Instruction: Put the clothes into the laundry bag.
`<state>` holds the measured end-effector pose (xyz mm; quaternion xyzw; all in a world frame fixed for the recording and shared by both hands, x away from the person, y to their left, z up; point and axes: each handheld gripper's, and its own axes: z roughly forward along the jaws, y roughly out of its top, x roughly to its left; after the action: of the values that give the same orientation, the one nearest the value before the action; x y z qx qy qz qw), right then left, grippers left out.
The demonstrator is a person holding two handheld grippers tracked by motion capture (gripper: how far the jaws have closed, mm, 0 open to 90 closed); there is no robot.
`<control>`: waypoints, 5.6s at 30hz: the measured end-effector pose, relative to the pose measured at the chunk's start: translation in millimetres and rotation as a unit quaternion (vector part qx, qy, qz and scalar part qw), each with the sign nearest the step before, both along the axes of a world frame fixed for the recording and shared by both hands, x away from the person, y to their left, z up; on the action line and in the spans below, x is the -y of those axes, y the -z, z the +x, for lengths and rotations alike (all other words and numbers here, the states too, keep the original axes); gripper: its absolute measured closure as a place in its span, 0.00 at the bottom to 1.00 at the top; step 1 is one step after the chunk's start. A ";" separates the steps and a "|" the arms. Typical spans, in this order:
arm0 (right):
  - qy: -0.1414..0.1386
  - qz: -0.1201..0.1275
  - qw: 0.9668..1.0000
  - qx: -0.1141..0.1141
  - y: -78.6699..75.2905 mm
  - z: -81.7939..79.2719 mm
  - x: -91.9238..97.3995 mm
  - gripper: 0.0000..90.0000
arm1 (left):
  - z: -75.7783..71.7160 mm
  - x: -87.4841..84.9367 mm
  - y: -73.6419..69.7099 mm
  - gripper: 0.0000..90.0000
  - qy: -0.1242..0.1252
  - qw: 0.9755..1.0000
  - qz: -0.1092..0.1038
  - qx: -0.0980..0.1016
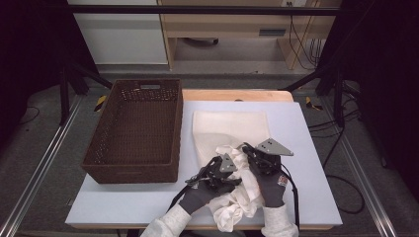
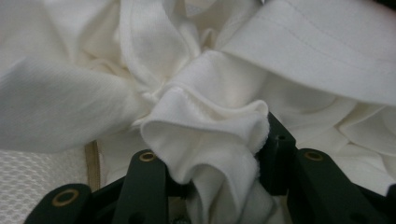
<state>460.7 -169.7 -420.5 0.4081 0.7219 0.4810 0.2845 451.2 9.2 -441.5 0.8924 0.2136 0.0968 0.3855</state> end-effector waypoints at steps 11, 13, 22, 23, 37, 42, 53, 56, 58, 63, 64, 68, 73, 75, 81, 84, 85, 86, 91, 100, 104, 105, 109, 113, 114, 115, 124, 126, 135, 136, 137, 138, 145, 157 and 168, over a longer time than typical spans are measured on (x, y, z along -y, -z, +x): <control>-0.003 -0.006 1.000 -0.005 -2.8 -9.4 6.1 0.97 | -21.5 -30.5 -16.8 0.29 -0.036 0.996 -0.055 0.056; -0.004 -0.007 1.000 -0.006 -2.8 -9.7 5.8 0.97 | -17.8 -38.7 -21.1 0.23 -0.051 0.994 -0.073 0.058; -0.007 -0.011 1.000 -0.009 -1.2 -8.2 2.5 0.97 | 28.5 -33.0 -0.5 0.19 -0.066 0.995 -0.074 -0.004; -0.007 -0.011 1.000 -0.009 -0.5 -7.6 2.8 0.97 | 27.7 -33.9 -0.7 0.29 -0.051 0.995 -0.086 -0.009; -0.007 0.012 1.000 0.004 1.3 -7.4 1.9 0.97 | 4.3 -3.2 -8.2 0.85 -0.034 0.997 -0.012 0.063; -0.010 0.015 1.000 0.013 -2.3 -10.6 4.6 0.97 | 20.2 4.8 -2.9 0.85 -0.061 0.996 0.027 0.060; -0.010 0.004 1.000 0.015 -2.0 -14.7 10.2 0.97 | -6.9 -33.5 -26.0 0.41 -0.056 0.995 -0.057 0.054; -0.010 0.002 1.000 0.015 -2.3 -16.4 10.5 0.97 | -26.2 -46.3 -28.1 0.29 -0.050 0.995 -0.063 0.052; -0.010 0.003 1.000 0.013 -2.0 -17.5 10.4 0.97 | -34.7 -51.3 -21.3 0.24 -0.050 0.996 -0.056 0.045; -0.013 0.004 1.000 0.008 0.0 -17.5 9.4 0.97 | -32.4 -49.5 -2.0 0.22 -0.051 0.996 -0.068 0.012; -0.013 0.003 1.000 0.008 0.6 -17.2 9.0 0.97 | -30.2 -47.2 1.9 0.23 -0.049 0.996 -0.072 0.004; -0.014 0.004 1.000 0.003 4.0 -15.4 7.5 0.97 | -27.5 -30.1 19.1 0.32 -0.042 0.998 -0.048 -0.011; -0.014 0.009 1.000 0.000 5.8 -14.5 6.4 0.97 | -27.4 -22.4 16.9 0.53 -0.039 0.999 -0.023 -0.019; -0.013 0.008 1.000 0.000 6.4 -14.3 5.9 0.97 | -29.3 -22.0 15.0 0.68 -0.039 0.999 -0.021 -0.010; -0.014 0.010 1.000 0.000 6.5 -13.8 7.1 0.97 | -38.3 -21.0 -2.5 0.84 -0.041 0.998 -0.032 0.036; -0.014 0.013 1.000 -0.001 6.0 -14.4 7.3 0.97 | -32.7 -14.2 -10.7 0.85 -0.047 0.997 -0.032 0.046; -0.014 0.012 1.000 0.001 5.8 -14.5 7.1 0.97 | -30.0 -12.4 -11.7 0.85 -0.049 0.997 -0.029 0.048; -0.014 0.013 1.000 0.001 5.6 -14.9 6.6 0.97 | -25.9 -10.2 -12.3 0.85 -0.055 0.997 -0.027 0.051; -0.019 0.015 1.000 0.009 2.8 -17.2 5.8 0.97 | 2.1 -4.7 -0.8 0.84 -0.099 0.993 0.000 0.064; -0.023 0.009 1.000 0.003 4.0 -17.0 7.6 0.97 | -4.1 -24.0 -4.4 0.49 -0.099 0.992 -0.034 0.069; -0.021 0.009 1.000 0.002 4.2 -17.1 8.4 0.97 | -16.1 -46.9 -10.1 0.32 -0.105 0.991 -0.035 0.069; -0.021 0.008 1.000 0.002 4.1 -17.2 8.6 0.97 | -16.8 -51.6 -8.7 0.31 -0.109 0.991 -0.035 0.064; -0.020 0.007 1.000 -0.002 4.6 -17.5 8.5 0.97 | -12.9 -56.1 4.9 0.33 -0.109 0.993 -0.044 0.017; -0.019 0.007 1.000 -0.006 6.8 -16.0 8.3 0.97 | -13.6 -47.7 11.5 0.63 -0.094 0.995 -0.036 -0.012; -0.020 0.008 1.000 -0.006 7.6 -15.6 8.2 0.97 | -15.2 -46.3 10.6 0.73 -0.091 0.995 -0.032 -0.007; -0.020 0.008 1.000 -0.008 7.9 -15.6 7.9 0.97 | -17.9 -44.9 8.9 0.79 -0.088 0.996 -0.028 0.002; -0.020 0.014 1.000 -0.010 10.6 -13.7 7.8 0.97 | -29.8 -15.9 -20.8 0.89 -0.054 0.995 -0.076 0.038; -0.018 0.013 1.000 -0.007 10.2 -14.4 7.7 0.97 | -28.9 -2.0 -24.2 0.88 -0.051 0.995 -0.063 0.056; -0.013 0.025 1.000 0.002 8.0 -15.8 11.2 0.97 | 4.3 14.0 -1.1 0.83 -0.072 0.996 -0.003 0.060; -0.014 0.025 1.000 0.003 6.7 -16.7 11.7 0.97 | 8.4 11.6 2.0 0.82 -0.074 0.996 0.000 0.056; -0.014 0.024 1.000 0.003 5.7 -17.5 12.2 0.97 | 10.9 9.4 4.0 0.80 -0.077 0.995 0.002 0.058; -0.013 0.025 1.000 0.004 5.0 -18.2 12.3 0.97 | 13.6 6.7 7.3 0.80 -0.081 0.995 0.000 0.054; -0.017 0.016 1.000 0.001 5.5 -18.2 10.7 0.97 | 11.8 -0.2 9.0 0.70 -0.099 0.993 -0.019 0.064; -0.016 0.016 1.000 -0.006 6.5 -17.2 13.3 0.97 | -33.4 -39.8 -3.2 0.27 -0.088 0.994 -0.046 0.053; -0.018 0.012 1.000 -0.011 9.5 -15.2 11.5 0.97 | -29.0 -14.5 12.9 0.74 -0.076 0.996 -0.020 0.034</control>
<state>445.5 -181.2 -430.0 0.4030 0.7266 0.4903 0.2632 422.2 23.7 -454.4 0.8616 0.2696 0.1523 0.4021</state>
